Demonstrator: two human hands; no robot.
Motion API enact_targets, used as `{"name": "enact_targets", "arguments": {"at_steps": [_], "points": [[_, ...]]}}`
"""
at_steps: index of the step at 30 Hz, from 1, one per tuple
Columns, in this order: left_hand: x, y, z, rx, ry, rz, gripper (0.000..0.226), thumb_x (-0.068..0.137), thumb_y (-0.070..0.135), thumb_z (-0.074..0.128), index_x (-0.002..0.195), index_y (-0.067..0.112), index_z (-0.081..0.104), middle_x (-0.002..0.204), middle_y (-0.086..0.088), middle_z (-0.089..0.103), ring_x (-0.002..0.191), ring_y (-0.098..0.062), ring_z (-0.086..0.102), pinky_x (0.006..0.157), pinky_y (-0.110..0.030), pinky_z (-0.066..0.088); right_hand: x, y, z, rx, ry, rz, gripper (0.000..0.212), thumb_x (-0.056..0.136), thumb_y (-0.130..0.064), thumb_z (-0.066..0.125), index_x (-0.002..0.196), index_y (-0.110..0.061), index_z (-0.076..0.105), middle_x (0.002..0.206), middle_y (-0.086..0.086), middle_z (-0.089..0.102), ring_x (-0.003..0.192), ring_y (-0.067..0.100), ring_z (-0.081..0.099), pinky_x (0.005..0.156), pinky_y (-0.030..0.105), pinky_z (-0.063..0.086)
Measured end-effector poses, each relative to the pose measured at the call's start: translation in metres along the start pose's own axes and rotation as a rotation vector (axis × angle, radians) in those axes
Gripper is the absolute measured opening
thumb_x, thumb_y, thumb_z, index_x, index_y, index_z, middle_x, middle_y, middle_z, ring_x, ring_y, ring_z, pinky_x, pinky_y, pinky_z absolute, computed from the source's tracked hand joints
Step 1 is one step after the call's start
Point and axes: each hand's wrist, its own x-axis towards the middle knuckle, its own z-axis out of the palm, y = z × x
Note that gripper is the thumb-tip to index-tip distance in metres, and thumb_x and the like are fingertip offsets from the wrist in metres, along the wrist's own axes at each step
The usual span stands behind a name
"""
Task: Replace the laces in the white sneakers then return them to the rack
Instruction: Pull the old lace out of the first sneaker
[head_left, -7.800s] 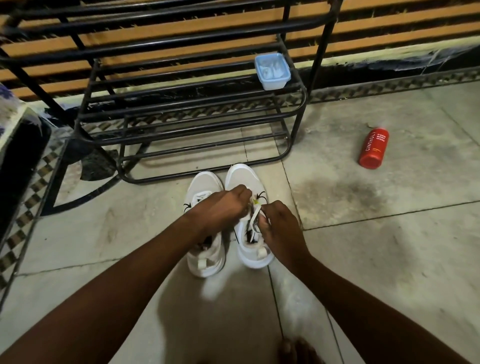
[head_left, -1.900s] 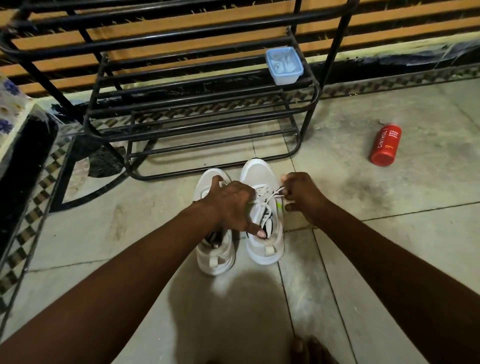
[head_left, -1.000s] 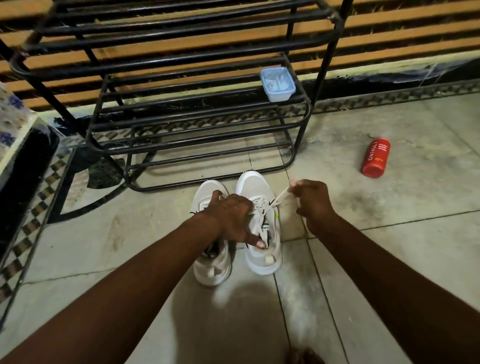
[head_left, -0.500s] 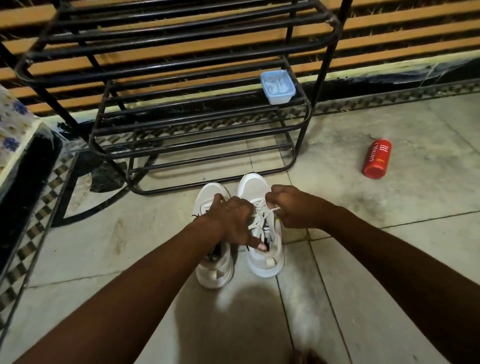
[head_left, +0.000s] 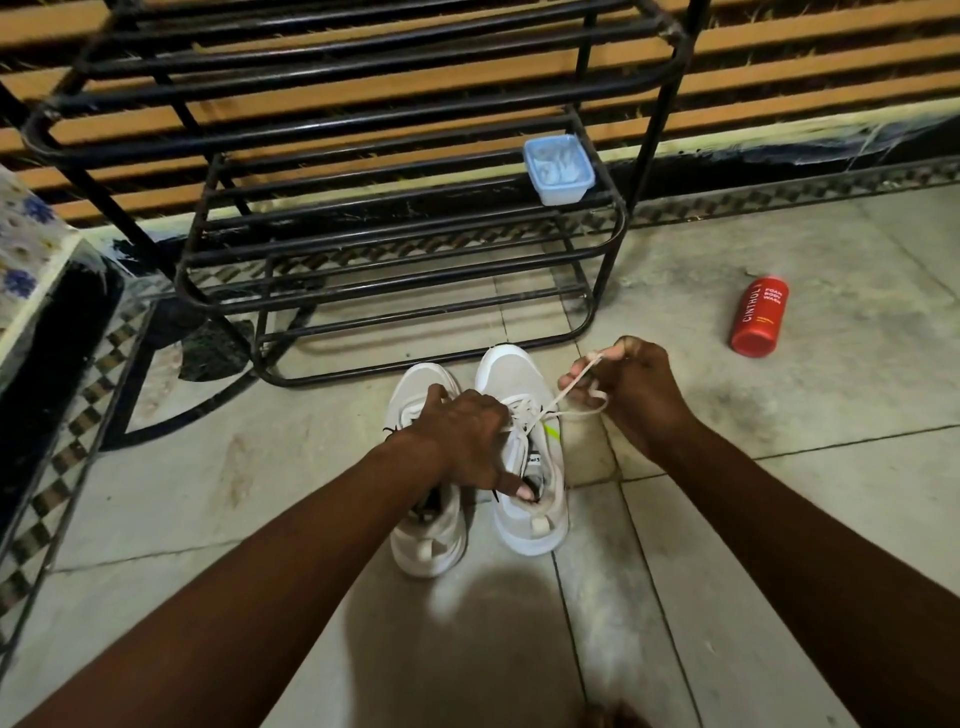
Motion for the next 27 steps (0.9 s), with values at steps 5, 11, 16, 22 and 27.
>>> {"name": "enact_targets", "arguments": {"at_steps": [5, 11, 16, 22, 27], "points": [[0.001, 0.0, 0.002, 0.009, 0.009, 0.008, 0.101, 0.064, 0.094, 0.06, 0.134, 0.023, 0.051, 0.143, 0.0, 0.054, 0.138, -0.024, 0.04, 0.111, -0.057, 0.024, 0.002, -0.002, 0.01, -0.291, -0.091, -0.033, 0.027, 0.083, 0.011, 0.035, 0.079, -0.013, 0.047, 0.059, 0.007, 0.038, 0.043, 0.014, 0.032, 0.045, 0.021, 0.029], [0.003, -0.002, 0.004, 0.038, 0.019, 0.006, 0.102, 0.059, 0.099, 0.054, 0.129, 0.024, 0.054, 0.135, 0.001, 0.058, 0.132, -0.025, 0.046, 0.105, -0.054, 0.031, 0.006, -0.002, 0.015, -1.53, -0.734, -0.622, 0.005, 0.074, -0.002, 0.06, 0.076, -0.001, 0.064, 0.074, 0.012, 0.061, 0.068, 0.029, 0.056, 0.065, 0.036, 0.045], [0.005, -0.005, 0.006, 0.032, 0.022, 0.008, 0.107, 0.055, 0.101, 0.052, 0.13, 0.024, 0.054, 0.136, 0.001, 0.058, 0.132, -0.025, 0.047, 0.105, -0.054, 0.03, 0.007, -0.001, 0.016, -1.817, -0.847, -0.583, 0.011, 0.077, -0.012, 0.063, 0.083, -0.005, 0.057, 0.091, 0.016, 0.06, 0.083, 0.032, 0.057, 0.066, 0.027, 0.035], [0.006, -0.005, 0.007, 0.023, 0.026, 0.008, 0.103, 0.056, 0.099, 0.054, 0.127, 0.025, 0.054, 0.132, 0.0, 0.06, 0.13, -0.025, 0.048, 0.103, -0.054, 0.031, 0.008, -0.008, 0.027, -1.968, -0.89, -0.444, 0.021, 0.085, -0.013, 0.062, 0.102, -0.003, 0.057, 0.109, 0.017, 0.056, 0.102, 0.033, 0.056, 0.078, 0.035, 0.045], [0.004, -0.005, 0.005, 0.033, 0.006, 0.012, 0.105, 0.062, 0.097, 0.056, 0.136, 0.022, 0.052, 0.142, -0.001, 0.055, 0.136, -0.025, 0.043, 0.108, -0.054, 0.03, -0.001, -0.009, 0.026, -2.028, -0.781, -0.928, 0.021, 0.086, -0.001, 0.042, 0.093, -0.002, 0.061, 0.105, 0.018, 0.057, 0.091, 0.033, 0.055, 0.068, 0.04, 0.049]]}}
